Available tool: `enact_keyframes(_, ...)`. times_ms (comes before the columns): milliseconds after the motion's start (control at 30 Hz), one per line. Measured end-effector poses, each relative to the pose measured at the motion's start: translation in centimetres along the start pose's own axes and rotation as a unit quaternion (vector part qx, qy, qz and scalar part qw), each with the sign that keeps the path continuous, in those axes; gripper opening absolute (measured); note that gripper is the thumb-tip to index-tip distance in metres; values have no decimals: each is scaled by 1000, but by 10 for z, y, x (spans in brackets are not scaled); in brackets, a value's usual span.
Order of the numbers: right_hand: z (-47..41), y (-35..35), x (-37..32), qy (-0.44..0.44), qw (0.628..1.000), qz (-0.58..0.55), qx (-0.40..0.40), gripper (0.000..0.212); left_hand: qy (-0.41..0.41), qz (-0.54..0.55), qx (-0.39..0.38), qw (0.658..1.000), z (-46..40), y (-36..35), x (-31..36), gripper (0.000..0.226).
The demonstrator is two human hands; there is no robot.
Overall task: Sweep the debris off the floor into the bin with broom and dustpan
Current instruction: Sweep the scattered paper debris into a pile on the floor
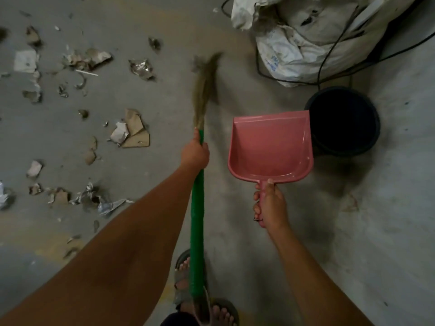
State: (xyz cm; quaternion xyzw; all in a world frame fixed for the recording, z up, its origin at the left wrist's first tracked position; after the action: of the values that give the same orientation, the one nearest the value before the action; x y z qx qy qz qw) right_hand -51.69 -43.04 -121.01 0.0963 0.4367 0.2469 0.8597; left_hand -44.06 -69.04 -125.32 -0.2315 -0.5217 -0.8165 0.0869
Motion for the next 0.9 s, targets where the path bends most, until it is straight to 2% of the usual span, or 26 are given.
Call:
enact_keyframes(100,11,-18,4,-6,1000,6,-17,49,99,25,27,994,8,15,-42,69)
enact_keyframes(167,18,-29,4,-11,1000,11,-25,49,137,39,52,988,24,27,-68,68)
enact_keyframes(333,33,-45,-6,-2,999,29,-28,48,99,92,87,987,67,28,-105,72)
enact_keyframes(467,36,-53,-12,8,999,36,-16,51,21,105,85,991,85,20,-86,73)
enact_keyframes(600,33,-60,-10,5,999,35,-8,49,-33,72,13,997,71,3,-56,72)
enact_keyframes(733,33,-61,0,-4,999,48,-12,45,-3,-1,-80,997,42,-17,-72,72)
enact_keyframes(800,35,-61,8,-10,998,55,-20,44,33,-23,-82,996,39,-14,-93,72)
enact_keyframes(900,44,-60,23,-15,997,64,-30,46,78,-35,-44,995,49,3,-135,75)
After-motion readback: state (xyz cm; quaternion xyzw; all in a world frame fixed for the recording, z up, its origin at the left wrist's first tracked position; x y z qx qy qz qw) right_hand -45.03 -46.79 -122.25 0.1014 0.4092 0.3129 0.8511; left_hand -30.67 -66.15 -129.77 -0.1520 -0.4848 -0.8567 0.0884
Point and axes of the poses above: each hand's wrist, its own z-axis away from the middle knuckle, its own y-axis out of the back of the hand, x = y × z, the point moved 4 cm from there along -z, towards the middle knuckle, and after that the axes turned 14 degrees about x, right-handed, at the moved point
